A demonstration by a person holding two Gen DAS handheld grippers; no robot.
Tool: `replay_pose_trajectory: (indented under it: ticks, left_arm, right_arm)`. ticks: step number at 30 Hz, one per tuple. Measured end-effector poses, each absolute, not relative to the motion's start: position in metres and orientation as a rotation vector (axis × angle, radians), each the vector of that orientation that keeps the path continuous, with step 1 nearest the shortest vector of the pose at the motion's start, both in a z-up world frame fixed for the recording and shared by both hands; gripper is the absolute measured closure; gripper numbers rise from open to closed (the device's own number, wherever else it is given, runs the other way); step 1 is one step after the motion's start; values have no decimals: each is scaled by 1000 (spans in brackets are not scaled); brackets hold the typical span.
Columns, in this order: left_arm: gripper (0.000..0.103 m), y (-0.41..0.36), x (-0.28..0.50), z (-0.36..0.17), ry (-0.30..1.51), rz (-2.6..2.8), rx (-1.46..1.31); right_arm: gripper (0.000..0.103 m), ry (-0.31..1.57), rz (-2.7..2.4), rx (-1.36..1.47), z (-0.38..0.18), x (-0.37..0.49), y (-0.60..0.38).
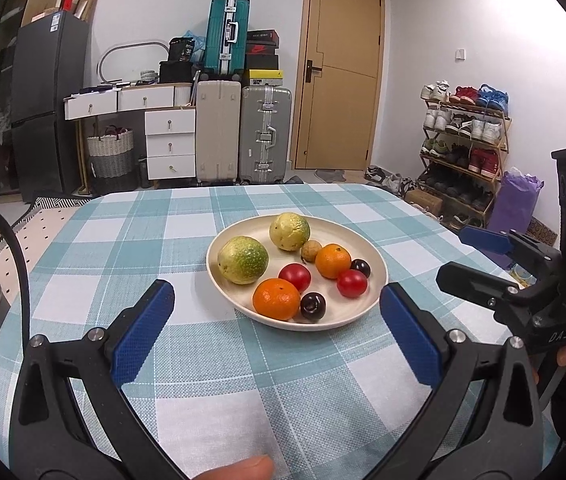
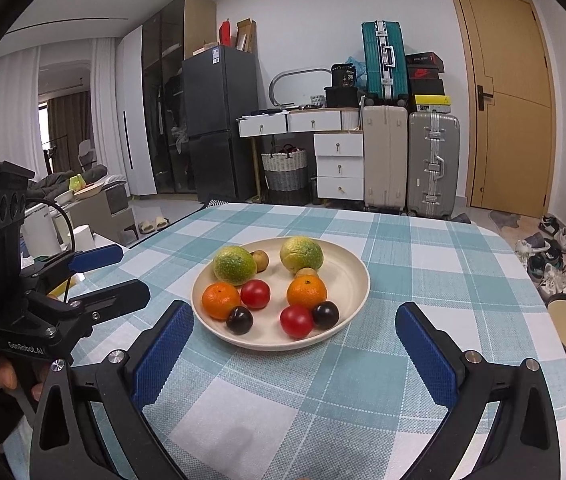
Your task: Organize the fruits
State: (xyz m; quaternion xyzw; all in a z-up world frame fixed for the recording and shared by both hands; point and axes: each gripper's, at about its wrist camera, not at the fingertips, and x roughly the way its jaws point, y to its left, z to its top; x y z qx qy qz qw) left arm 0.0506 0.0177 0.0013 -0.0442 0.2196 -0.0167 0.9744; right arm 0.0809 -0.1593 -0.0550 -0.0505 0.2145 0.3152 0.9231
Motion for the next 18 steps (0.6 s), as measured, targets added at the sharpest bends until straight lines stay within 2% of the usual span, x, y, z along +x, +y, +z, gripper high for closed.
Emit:
replay_pose_trajectory:
  ticks: [18]
  left_arm:
    - [0, 19, 52, 2, 445, -27, -94]
  right_arm:
    - [0, 443, 650, -103, -56, 83, -159]
